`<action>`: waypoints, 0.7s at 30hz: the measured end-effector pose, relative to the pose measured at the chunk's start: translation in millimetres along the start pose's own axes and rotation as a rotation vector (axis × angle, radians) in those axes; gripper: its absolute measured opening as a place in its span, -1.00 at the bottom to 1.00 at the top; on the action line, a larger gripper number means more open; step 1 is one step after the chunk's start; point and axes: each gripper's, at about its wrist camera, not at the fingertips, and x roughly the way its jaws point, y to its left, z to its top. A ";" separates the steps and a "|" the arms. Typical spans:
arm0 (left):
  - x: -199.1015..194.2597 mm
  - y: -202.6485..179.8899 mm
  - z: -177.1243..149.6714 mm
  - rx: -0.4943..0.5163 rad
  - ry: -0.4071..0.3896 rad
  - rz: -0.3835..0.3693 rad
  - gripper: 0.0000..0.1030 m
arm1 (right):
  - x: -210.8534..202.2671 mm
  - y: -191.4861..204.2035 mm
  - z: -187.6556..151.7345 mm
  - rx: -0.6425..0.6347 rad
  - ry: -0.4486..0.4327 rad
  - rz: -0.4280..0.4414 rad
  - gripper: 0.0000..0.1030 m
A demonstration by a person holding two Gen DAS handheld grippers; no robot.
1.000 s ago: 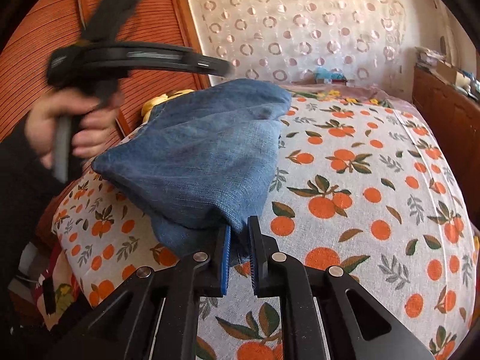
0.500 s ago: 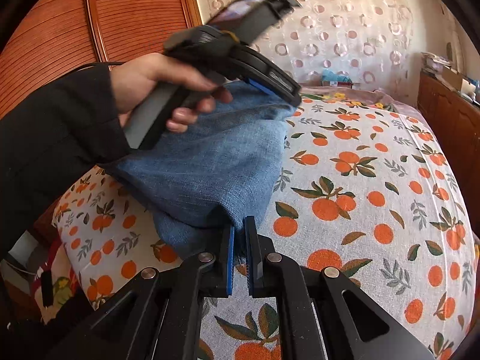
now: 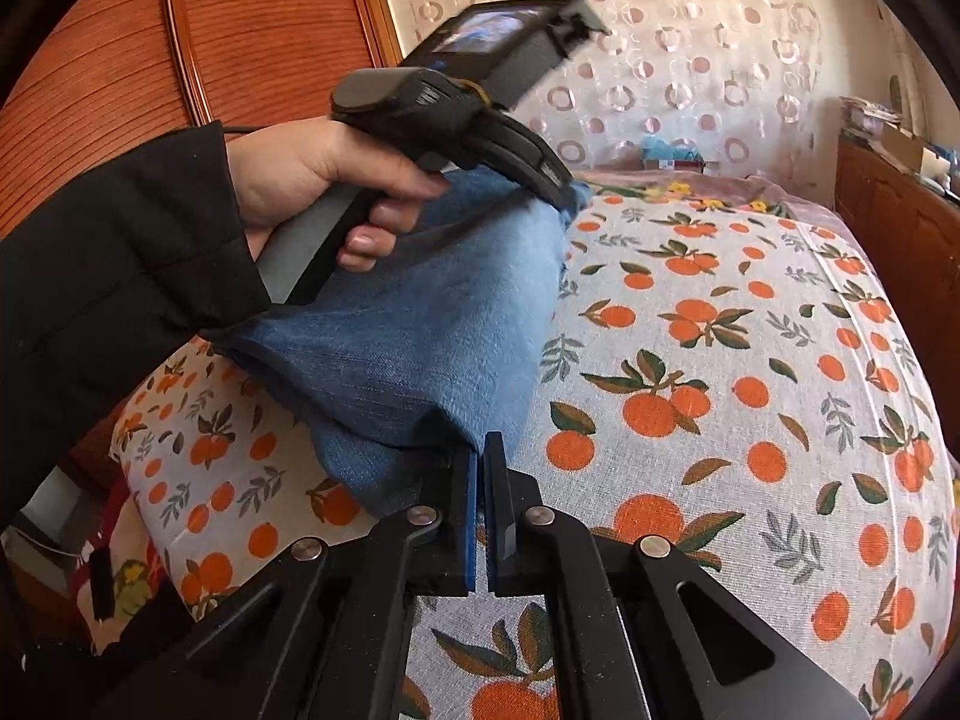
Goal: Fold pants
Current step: 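Fold the bundle over with the right gripper while the left gripper presses it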
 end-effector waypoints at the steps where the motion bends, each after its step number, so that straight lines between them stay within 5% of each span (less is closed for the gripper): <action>1: -3.0 1.9 1.1 -0.005 -0.011 0.001 -0.87 | -2.4 0.3 -0.7 0.003 -0.002 0.002 -0.98; 13: -27.0 25.7 -3.6 -0.060 -0.079 0.017 -0.86 | -32.3 5.6 -23.5 0.019 0.010 0.045 -0.98; 21: -67.3 67.0 -58.1 -0.144 -0.153 -0.044 -0.34 | -54.7 -0.9 -22.9 0.052 -0.004 0.019 -0.93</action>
